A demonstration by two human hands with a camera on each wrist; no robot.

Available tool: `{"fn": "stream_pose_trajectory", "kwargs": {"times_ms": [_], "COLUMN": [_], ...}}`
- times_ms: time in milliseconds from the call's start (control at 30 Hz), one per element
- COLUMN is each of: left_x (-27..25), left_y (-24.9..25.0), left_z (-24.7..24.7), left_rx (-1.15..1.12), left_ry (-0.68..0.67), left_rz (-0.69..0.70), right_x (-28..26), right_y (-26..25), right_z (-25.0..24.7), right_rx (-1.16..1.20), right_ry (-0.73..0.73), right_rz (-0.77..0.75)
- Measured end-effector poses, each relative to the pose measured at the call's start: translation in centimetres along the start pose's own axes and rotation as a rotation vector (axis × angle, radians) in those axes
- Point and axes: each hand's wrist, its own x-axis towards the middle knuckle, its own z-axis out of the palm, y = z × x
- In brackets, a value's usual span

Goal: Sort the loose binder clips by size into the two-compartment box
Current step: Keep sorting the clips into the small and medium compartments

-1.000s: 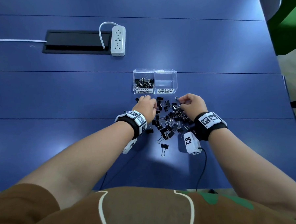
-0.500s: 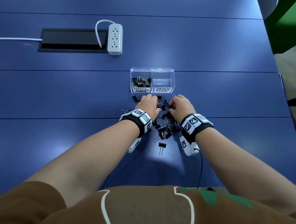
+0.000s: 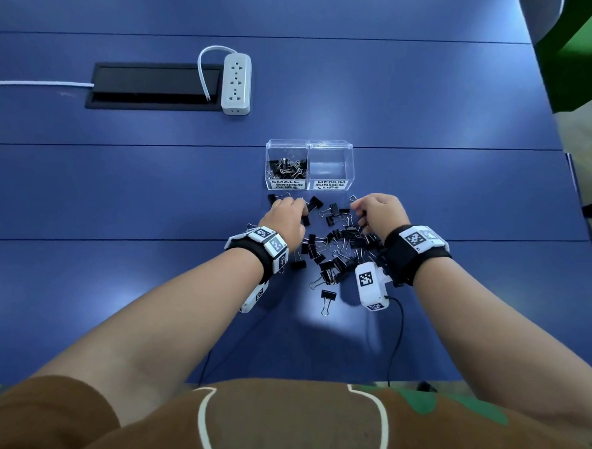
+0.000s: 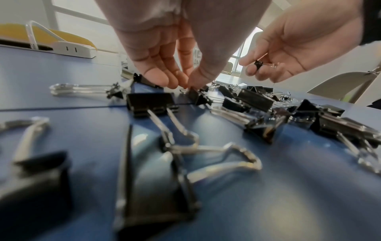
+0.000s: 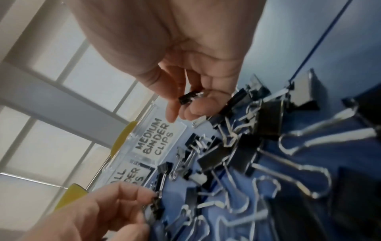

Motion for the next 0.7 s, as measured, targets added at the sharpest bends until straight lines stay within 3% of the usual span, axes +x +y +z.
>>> {"fn": "stream_pose_trajectory", "kwargs": {"times_ms": [67,200,300,400,533,700], "left_x": [-0.1,-0.2,0.0,0.0,-0.2,1.1], "left_y": [0.1,0.5,0.5,0.2,0.0,0.2], "left_z": [0.1,0.5,0.6,0.3,-1.2,-4.8], "left_rx": [0.008,0.026,0.023,-0.013,-0.149,-0.269], "left_ry": [0.013,0.030,0.027,0.053,0.199,0.398], "left_rz": [-0.010,-0.025,-0.019,0.004,0.032,0.022], "right_x": [-0.3,-0.7,-0.8,-1.0,-1.3,-1.7], "right_y": [-0.2,-0.5,-0.3,-0.7,-0.9,-0.9], "right_z": [0.9,3.1,4.1,4.5,4.8,4.3], "right_rx": [-0.128,-0.619,-0.755,-0.835,-0.878,-0.654], "right_ry": [-0.059,-0.082,-0.080,-0.101,-0.134,-0.104], "right_rz": [0.006,-0.146,-0.211,-0.265,-0.309,-0.291]}}
